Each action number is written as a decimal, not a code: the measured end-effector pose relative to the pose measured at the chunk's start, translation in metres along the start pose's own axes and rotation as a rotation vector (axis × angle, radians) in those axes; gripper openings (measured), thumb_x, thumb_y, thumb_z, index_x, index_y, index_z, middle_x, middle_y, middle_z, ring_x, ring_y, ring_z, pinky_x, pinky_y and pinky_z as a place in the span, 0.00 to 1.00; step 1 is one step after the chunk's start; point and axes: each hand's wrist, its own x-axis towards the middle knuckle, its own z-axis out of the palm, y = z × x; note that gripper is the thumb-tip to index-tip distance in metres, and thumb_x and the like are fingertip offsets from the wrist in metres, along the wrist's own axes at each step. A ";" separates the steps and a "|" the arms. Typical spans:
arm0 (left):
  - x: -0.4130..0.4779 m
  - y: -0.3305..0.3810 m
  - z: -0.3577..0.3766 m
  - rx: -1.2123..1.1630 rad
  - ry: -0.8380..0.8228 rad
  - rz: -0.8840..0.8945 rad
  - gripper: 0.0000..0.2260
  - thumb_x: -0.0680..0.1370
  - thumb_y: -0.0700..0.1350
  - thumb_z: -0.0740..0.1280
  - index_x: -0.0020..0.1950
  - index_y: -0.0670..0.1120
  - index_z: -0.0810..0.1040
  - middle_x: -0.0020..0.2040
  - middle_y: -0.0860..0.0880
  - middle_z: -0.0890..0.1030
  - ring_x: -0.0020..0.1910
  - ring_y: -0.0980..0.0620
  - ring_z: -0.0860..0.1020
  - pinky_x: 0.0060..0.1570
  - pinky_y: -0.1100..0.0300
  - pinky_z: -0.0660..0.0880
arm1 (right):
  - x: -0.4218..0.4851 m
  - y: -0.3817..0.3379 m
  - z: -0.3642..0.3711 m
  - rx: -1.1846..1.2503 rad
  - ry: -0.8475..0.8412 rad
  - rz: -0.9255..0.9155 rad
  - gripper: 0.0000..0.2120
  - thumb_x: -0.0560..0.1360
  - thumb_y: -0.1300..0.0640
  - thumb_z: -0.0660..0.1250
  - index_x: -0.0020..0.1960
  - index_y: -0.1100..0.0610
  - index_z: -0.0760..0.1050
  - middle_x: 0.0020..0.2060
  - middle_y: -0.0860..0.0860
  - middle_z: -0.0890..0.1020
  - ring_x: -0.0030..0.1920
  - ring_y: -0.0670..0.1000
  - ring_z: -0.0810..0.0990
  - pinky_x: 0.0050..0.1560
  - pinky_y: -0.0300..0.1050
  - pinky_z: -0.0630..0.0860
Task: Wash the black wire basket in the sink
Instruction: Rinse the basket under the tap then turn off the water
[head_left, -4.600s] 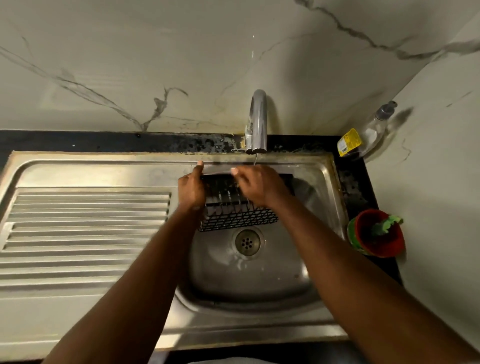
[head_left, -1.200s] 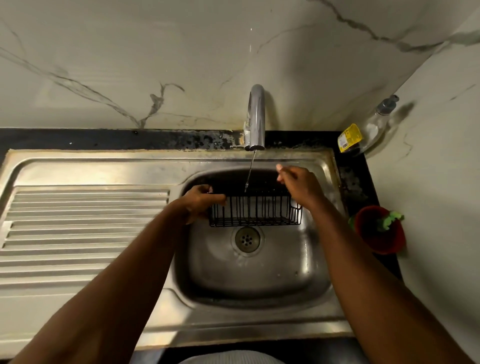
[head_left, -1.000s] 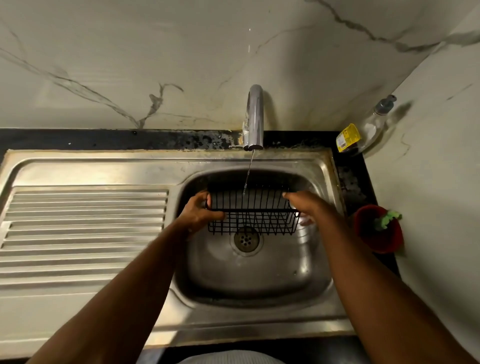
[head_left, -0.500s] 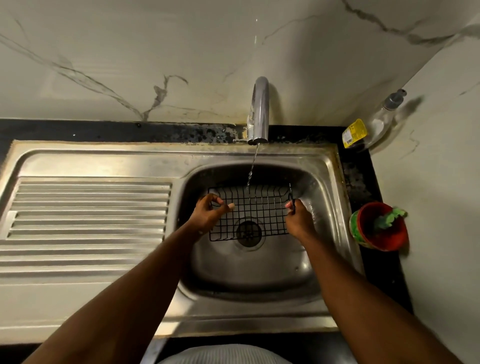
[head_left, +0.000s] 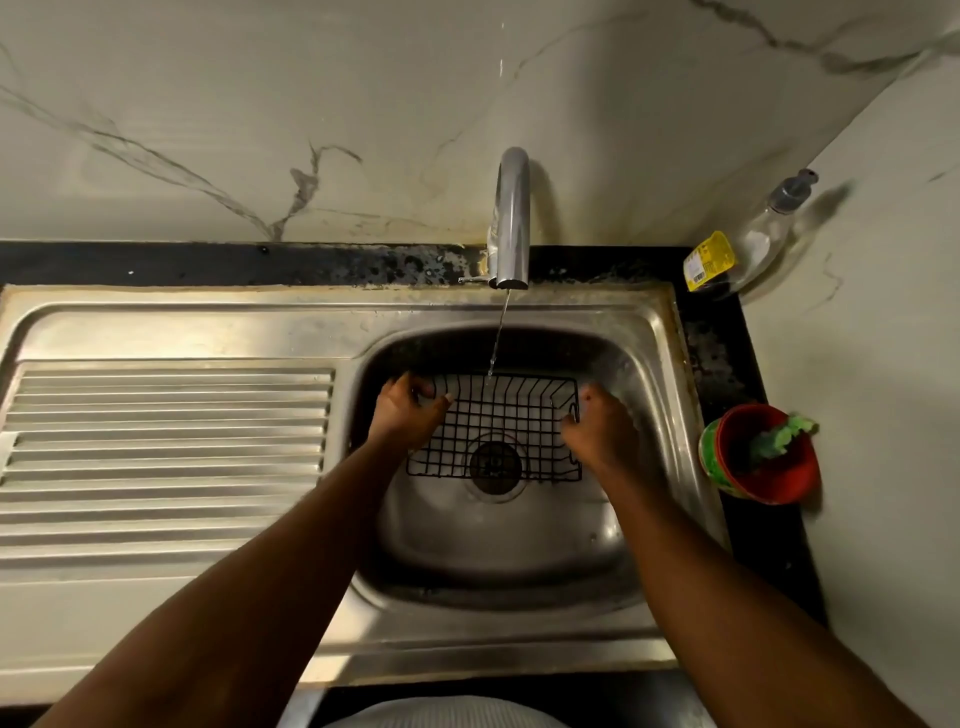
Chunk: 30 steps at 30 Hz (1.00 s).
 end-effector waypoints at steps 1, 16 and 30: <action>0.001 0.005 -0.002 0.009 0.049 0.024 0.14 0.76 0.58 0.75 0.49 0.50 0.78 0.57 0.49 0.78 0.52 0.50 0.78 0.51 0.55 0.77 | 0.002 -0.009 -0.005 0.025 0.068 -0.069 0.21 0.76 0.54 0.74 0.67 0.52 0.75 0.61 0.53 0.82 0.59 0.56 0.82 0.54 0.47 0.79; 0.029 0.064 -0.049 -0.230 0.009 0.133 0.13 0.83 0.52 0.68 0.64 0.48 0.79 0.56 0.48 0.83 0.52 0.50 0.82 0.53 0.52 0.84 | 0.040 -0.159 -0.076 0.033 0.243 -0.746 0.20 0.76 0.56 0.75 0.67 0.55 0.79 0.59 0.53 0.84 0.53 0.53 0.85 0.52 0.49 0.84; 0.038 0.060 -0.050 -0.205 0.002 0.139 0.18 0.81 0.55 0.70 0.69 0.50 0.78 0.57 0.49 0.83 0.52 0.52 0.82 0.47 0.58 0.82 | 0.070 -0.172 -0.059 0.127 0.054 -0.687 0.12 0.75 0.49 0.74 0.58 0.48 0.82 0.52 0.46 0.86 0.52 0.45 0.84 0.56 0.42 0.81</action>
